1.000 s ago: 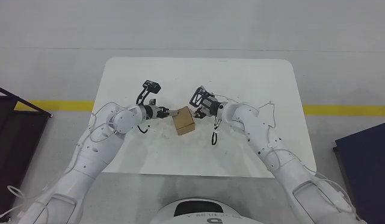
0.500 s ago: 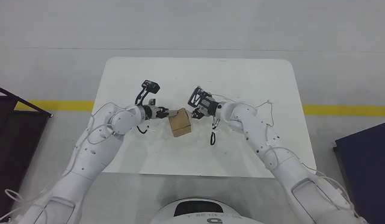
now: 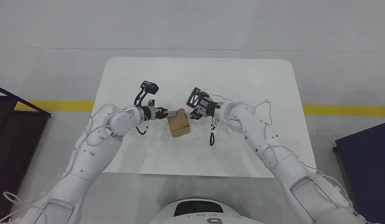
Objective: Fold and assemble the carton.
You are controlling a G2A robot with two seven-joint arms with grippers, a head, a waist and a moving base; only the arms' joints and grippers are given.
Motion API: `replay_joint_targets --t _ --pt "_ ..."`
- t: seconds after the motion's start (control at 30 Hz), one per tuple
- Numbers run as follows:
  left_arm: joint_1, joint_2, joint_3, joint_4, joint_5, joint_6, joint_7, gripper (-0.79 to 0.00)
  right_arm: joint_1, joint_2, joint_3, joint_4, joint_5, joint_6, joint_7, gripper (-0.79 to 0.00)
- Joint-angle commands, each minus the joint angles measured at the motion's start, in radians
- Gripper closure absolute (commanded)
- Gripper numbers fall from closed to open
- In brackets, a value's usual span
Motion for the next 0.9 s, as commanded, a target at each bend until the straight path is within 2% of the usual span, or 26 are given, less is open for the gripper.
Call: replay_joint_targets --t 0.0,0.43,0.73,0.87 --pt "0.000 0.000 0.000 0.001 0.000 -0.001 -0.001 -0.785 0.004 -0.002 -0.003 0.009 0.002 0.004 0.001 -0.785" --pt "-0.015 -0.003 0.009 0.025 -0.004 -0.001 -0.010 -0.785 0.014 -0.005 0.014 0.058 0.032 0.042 -0.027 -0.785" --pt "-0.026 -0.005 0.012 0.038 -0.010 -0.001 -0.016 -0.785 -0.015 0.006 0.025 -0.022 0.010 0.032 -0.043 -0.785" --pt "-0.031 -0.006 0.014 0.044 -0.012 -0.003 -0.019 -0.785 -0.011 0.003 0.011 -0.015 0.001 0.028 -0.002 -0.785"
